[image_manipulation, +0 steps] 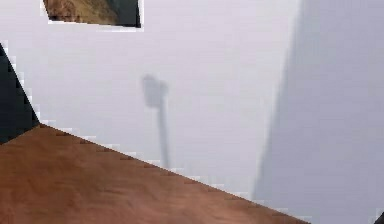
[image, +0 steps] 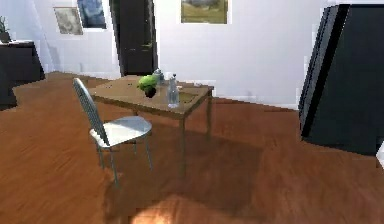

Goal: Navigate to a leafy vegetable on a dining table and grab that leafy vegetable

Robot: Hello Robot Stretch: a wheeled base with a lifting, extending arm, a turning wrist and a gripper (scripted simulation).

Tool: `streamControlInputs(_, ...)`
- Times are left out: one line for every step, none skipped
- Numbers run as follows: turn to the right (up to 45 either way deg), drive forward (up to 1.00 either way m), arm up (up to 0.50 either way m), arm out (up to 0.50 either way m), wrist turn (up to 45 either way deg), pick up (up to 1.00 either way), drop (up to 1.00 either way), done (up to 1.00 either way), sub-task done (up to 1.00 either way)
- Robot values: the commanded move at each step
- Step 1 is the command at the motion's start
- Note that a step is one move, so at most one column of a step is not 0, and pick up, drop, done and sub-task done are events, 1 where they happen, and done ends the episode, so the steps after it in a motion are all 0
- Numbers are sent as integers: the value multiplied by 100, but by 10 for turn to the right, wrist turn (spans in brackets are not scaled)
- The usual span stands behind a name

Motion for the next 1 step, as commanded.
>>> streamControlInputs(240, 0, 0, 0, 0, 0, 0, 0, 0)
